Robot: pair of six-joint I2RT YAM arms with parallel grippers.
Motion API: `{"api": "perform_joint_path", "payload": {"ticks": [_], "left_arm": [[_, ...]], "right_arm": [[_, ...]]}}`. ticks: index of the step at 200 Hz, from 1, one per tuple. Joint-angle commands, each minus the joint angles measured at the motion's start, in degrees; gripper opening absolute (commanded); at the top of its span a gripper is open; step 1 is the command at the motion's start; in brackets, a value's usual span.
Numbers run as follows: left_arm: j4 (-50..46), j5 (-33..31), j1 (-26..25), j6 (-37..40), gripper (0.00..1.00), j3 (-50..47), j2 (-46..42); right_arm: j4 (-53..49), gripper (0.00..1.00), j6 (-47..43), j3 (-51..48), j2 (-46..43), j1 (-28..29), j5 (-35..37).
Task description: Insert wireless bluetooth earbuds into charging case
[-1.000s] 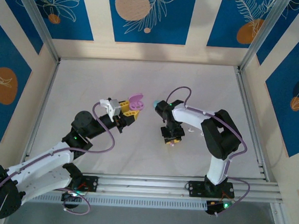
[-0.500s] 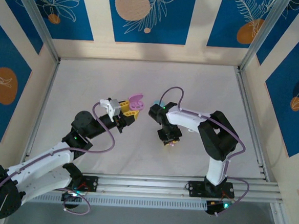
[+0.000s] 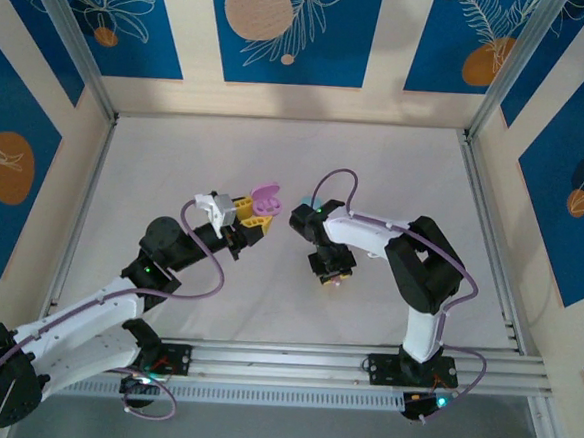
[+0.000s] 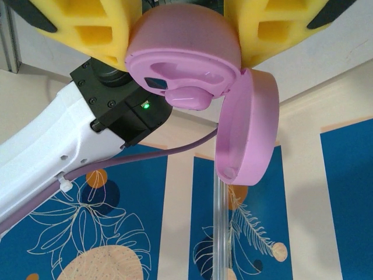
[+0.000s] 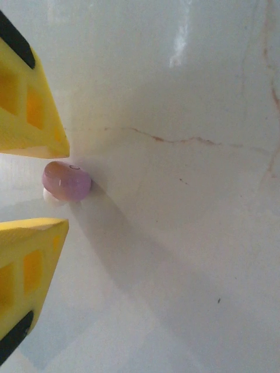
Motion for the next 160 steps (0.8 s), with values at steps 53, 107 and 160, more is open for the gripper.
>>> {"api": "perform_joint_path", "payload": {"ticks": [53,107,160], "left_arm": [[1.6,0.4,-0.6,-0.5,0.23,0.9,1.1],[1.3,0.2,-0.7,-0.3,0.23,0.9,1.1],[1.2,0.1,-0.6,-0.2,0.22,0.8,0.9]], "right_arm": [[0.6,0.30,1.1,-0.7,-0.9,0.8,-1.7],[1.9,0.28,0.7,-1.3,0.3,0.4,-2.5],[2.1,0.27,0.7,-2.2,0.8,0.0,-2.2]]}}
